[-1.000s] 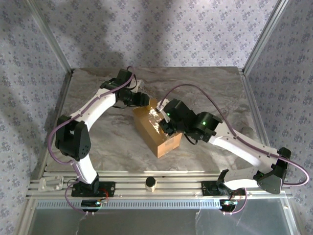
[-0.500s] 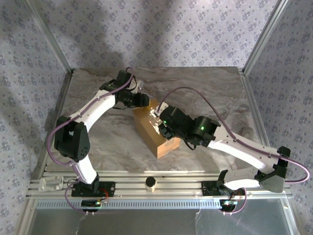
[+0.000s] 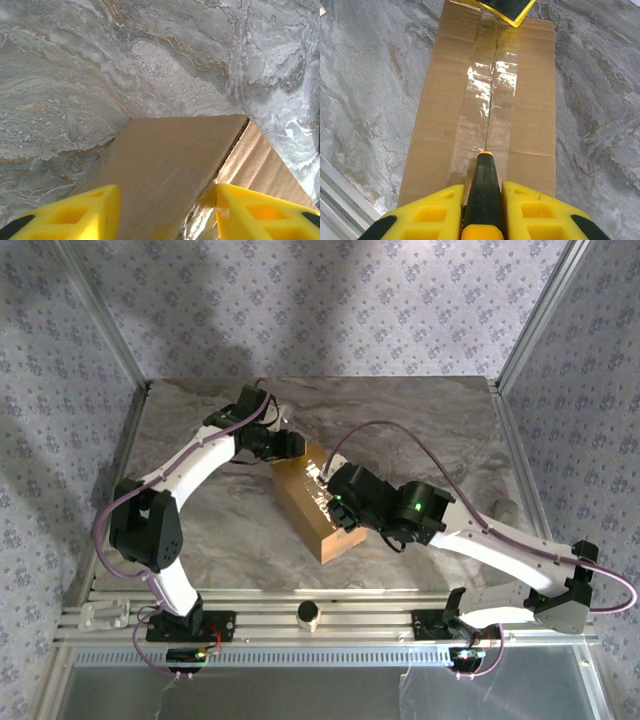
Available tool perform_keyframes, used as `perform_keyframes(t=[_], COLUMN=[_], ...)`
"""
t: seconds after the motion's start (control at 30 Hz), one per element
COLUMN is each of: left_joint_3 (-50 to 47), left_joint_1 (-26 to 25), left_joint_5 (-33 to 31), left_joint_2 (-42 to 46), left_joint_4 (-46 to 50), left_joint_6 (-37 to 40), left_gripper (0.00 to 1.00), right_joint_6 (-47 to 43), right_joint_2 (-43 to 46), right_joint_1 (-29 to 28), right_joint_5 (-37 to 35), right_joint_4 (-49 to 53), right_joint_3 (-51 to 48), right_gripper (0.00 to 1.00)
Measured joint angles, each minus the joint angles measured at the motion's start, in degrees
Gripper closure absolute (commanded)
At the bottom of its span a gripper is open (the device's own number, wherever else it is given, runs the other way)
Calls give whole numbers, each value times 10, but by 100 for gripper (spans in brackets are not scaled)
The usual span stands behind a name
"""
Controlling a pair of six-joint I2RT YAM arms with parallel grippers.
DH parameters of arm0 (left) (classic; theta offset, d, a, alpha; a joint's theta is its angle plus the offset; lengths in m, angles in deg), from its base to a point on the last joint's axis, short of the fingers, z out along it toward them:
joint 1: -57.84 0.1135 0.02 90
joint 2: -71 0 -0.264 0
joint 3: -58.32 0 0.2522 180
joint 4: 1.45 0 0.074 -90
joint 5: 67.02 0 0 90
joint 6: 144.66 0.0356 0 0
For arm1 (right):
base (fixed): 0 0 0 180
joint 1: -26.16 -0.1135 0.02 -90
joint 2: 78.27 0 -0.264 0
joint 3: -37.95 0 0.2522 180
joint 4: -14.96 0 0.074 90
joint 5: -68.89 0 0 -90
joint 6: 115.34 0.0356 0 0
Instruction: Unpack the express box
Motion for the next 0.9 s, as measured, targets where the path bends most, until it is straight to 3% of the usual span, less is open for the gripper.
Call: perform_keyframes(t=[0.9], left_joint_3=[10], left_joint_1=[0], left_joint_5=[-52], left_joint_2=[0], left_joint_4=[10], left_joint_6=[-48], left_gripper=[50], right_joint_6=[46], right_joint_2=[35], right_joint_1=[-22], right_joint_5=[-16], right_joint_4=[26], right_joint_3=[0], right_gripper=[100])
